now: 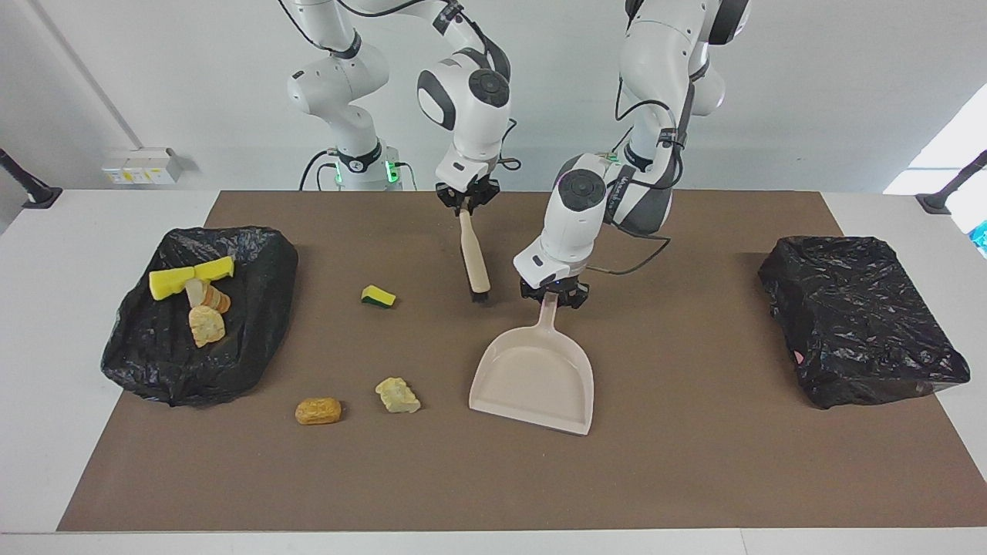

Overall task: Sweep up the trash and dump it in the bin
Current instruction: 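Grasp the dustpan with the left gripper while the right gripper grasps the brush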

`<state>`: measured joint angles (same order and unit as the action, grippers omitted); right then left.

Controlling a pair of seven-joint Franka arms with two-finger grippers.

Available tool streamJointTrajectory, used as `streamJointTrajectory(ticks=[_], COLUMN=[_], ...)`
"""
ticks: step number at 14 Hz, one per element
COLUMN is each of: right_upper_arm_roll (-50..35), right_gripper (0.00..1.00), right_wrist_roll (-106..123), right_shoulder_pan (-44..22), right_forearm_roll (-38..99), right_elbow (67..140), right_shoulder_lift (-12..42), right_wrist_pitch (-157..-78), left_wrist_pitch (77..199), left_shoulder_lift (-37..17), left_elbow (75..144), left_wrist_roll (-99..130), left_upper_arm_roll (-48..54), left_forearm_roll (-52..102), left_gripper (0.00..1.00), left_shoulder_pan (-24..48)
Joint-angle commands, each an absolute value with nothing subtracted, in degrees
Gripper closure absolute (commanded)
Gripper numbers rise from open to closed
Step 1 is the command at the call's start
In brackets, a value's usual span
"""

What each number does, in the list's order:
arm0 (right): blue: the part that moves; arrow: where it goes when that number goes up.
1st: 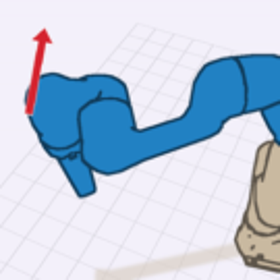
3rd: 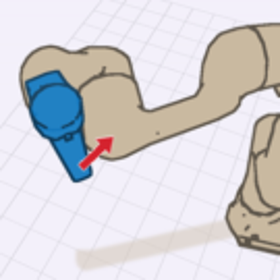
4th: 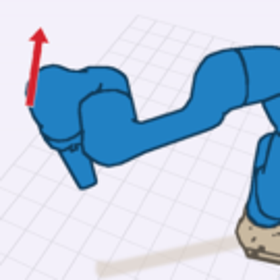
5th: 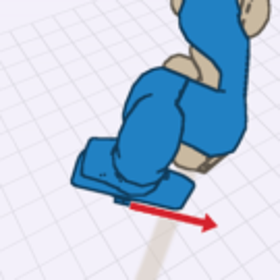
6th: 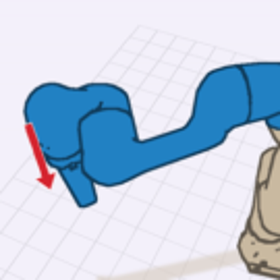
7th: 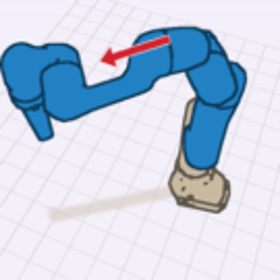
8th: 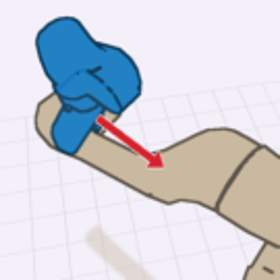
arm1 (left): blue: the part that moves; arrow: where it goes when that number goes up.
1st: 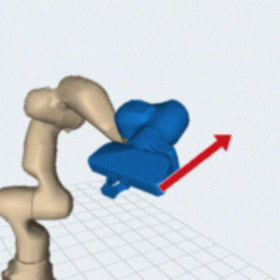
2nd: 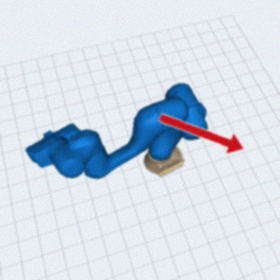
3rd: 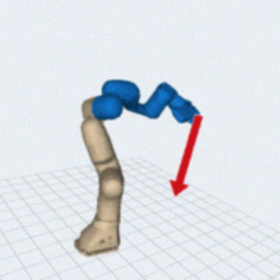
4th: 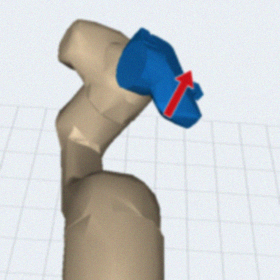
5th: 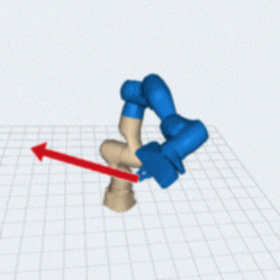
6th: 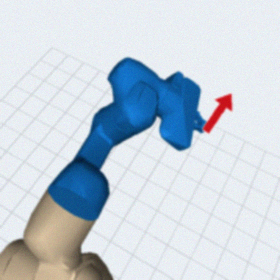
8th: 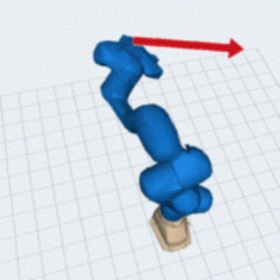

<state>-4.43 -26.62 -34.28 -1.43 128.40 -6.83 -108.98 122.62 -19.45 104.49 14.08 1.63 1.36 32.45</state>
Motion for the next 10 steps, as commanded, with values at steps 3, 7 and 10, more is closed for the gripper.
streamJointTrajectory(ticks=[3, 7, 10], right_upper_arm_roll=[-4.8, -4.7, -4.7], right_gripper=[1.00, 1.00, 1.00], right_wrist_roll=[-15.6, -8.1, -1.9], right_shoulder_pan=[-23.8, -15.0, -9.4], right_forearm_roll=[-1.3, -2.5, -3.8], right_elbow=[129.8, 128.0, 125.6], right_shoulder_lift=[-11.2, -9.2, -5.7], right_wrist_pitch=[-105.5, -107.0, -112.8], left_wrist_pitch=[114.9, 113.8, 114.9], left_shoulder_lift=[-14.8, -14.3, -13.5], left_elbow=[104.8, 105.5, 107.7], left_wrist_roll=[-0.1, -2.6, -5.1], left_upper_arm_roll=[1.1, 1.1, 1.2], left_forearm_roll=[-1.1, -1.1, -1.1], left_gripper=[1.00, 1.00, 1.00], left_shoulder_pan=[28.2, 27.3, 25.8])
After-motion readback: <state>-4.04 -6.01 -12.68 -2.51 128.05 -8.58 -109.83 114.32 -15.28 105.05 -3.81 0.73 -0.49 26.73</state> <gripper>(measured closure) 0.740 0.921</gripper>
